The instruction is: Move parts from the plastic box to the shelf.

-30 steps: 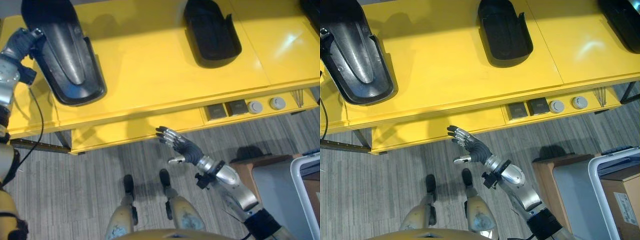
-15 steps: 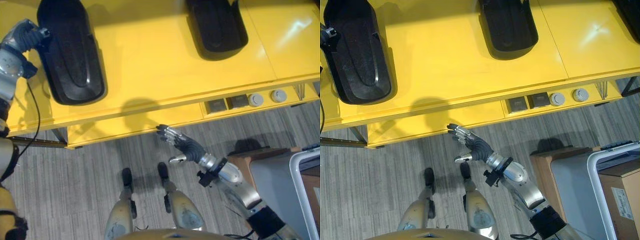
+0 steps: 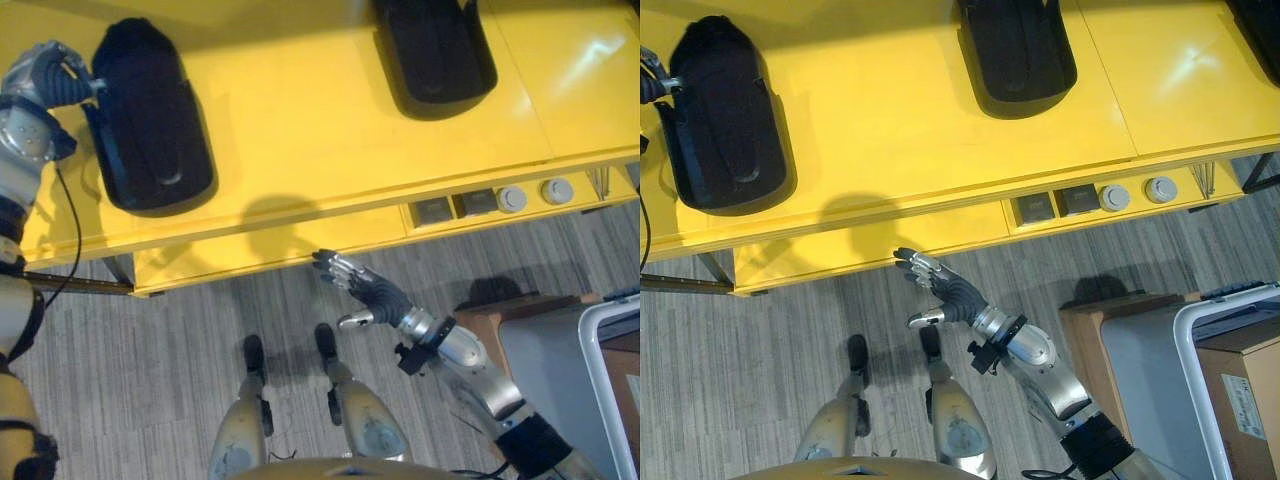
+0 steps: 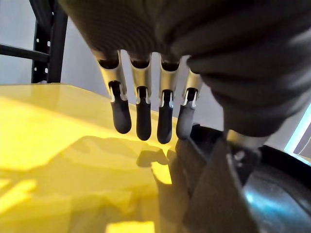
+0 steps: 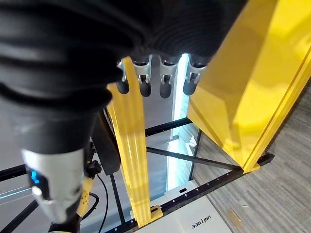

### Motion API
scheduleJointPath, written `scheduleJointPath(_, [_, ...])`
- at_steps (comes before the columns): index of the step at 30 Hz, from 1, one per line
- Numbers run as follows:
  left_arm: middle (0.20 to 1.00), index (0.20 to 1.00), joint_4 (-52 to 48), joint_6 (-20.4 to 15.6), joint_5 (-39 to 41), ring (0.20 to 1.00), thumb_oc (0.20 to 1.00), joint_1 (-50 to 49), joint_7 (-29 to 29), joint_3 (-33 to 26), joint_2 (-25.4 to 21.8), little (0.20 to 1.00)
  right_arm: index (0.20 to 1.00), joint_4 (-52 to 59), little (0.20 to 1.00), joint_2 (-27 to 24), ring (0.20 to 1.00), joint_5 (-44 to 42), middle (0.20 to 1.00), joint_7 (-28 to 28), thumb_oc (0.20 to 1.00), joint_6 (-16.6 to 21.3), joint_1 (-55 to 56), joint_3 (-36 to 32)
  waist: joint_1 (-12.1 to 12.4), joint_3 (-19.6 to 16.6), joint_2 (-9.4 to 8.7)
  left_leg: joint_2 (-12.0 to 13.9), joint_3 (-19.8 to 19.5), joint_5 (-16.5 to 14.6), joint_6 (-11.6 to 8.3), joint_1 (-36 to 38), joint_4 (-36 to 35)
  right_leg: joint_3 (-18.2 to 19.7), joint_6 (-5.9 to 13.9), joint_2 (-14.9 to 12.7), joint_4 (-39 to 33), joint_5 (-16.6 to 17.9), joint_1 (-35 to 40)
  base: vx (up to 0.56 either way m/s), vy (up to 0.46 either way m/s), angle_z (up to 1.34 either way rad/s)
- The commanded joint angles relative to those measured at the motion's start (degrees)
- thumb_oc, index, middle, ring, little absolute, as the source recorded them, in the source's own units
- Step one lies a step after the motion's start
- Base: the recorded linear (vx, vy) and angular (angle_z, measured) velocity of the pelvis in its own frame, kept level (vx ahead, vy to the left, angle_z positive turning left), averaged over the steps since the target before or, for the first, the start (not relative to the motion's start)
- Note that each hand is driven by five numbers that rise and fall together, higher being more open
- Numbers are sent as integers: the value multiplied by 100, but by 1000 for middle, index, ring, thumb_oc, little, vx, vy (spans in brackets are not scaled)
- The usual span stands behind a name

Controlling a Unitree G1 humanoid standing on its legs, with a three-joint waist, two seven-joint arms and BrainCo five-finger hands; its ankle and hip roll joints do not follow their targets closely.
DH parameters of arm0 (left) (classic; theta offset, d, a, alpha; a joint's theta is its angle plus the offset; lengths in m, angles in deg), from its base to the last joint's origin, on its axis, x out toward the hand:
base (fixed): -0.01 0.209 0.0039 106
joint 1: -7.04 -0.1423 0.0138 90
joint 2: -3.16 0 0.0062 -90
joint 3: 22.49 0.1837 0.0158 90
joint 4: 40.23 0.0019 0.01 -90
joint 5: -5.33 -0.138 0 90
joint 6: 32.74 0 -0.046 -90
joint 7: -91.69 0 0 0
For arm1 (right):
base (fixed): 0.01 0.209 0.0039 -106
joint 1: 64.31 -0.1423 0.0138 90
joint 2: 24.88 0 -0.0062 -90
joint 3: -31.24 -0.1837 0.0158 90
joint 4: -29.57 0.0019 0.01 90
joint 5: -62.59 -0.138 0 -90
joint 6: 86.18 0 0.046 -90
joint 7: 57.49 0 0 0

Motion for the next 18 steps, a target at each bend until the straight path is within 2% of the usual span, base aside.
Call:
scheduleJointPath(1, [1000,1000,250,-168,-236,1000,1000,133,389,-137,-2,1000,1000,595,1000,-157,1000,73,1000,-65,1000,475,193,-152,51,-222,-221,-66,25,-707,180,357,-47,20,351,-118,-30,-553,255,0,0,0])
scheduleJointPath(5, [1000,1000,198,-202,-346,1000,1000,75,595,-201,86,1000,1000,605,1000,-167,1000,91,1000,-130,1000,527,185,-172,40,-222,-232,-63,26,-709,180,352,-47,28,350,-116,-30,-554,247,0,0,0])
scheduleJointPath(6, [1000,1000,134,-219,-413,1000,1000,47,799,-265,135,1000,1000,592,1000,-144,1000,111,1000,-183,1000,562,164,-165,35,-220,-247,-61,29,-707,179,349,-47,32,352,-113,-30,-550,242,0,0,0])
scheduleJointPath(7, [1000,1000,31,-252,-404,1000,1000,-127,1082,-484,219,1000,1000,570,1000,-126,1000,105,1000,-257,1000,619,123,-172,41,-228,-264,-63,28,-712,181,349,-47,44,351,-107,-30,-551,235,0,0,0])
scheduleJointPath(12, [1000,1000,-341,-295,-186,1000,1000,-481,1523,-982,384,1000,1000,545,1000,-117,1000,38,1000,-293,1000,629,118,-142,55,-283,-283,-49,40,-738,181,424,-47,62,340,-100,-30,-583,300,0,0,0])
scheduleJointPath(15, [1000,1000,-950,-267,-318,1000,1000,-748,2153,-1419,538,1000,1000,525,1000,-107,1000,-18,1000,-258,1000,605,105,-105,95,-447,-308,-49,60,-806,184,598,-47,66,320,-93,-30,-654,462,62,1,0])
scheduleJointPath(16, [1000,1000,-1498,-241,-503,1000,1000,-938,2548,-1660,533,1000,1000,501,1000,-83,1000,10,1000,-302,1000,631,100,-106,125,-555,-319,-52,63,-850,184,693,-47,56,319,-103,-30,-692,552,56,-5,-2])
scheduleJointPath(18, [1000,1000,-1904,-220,-642,1000,1000,-1174,2726,-1887,536,1000,1000,513,1000,-86,1000,51,1000,-316,1000,652,107,-111,139,-600,-320,-55,68,-878,186,764,-47,61,318,-107,-30,-711,618,52,-4,-7])
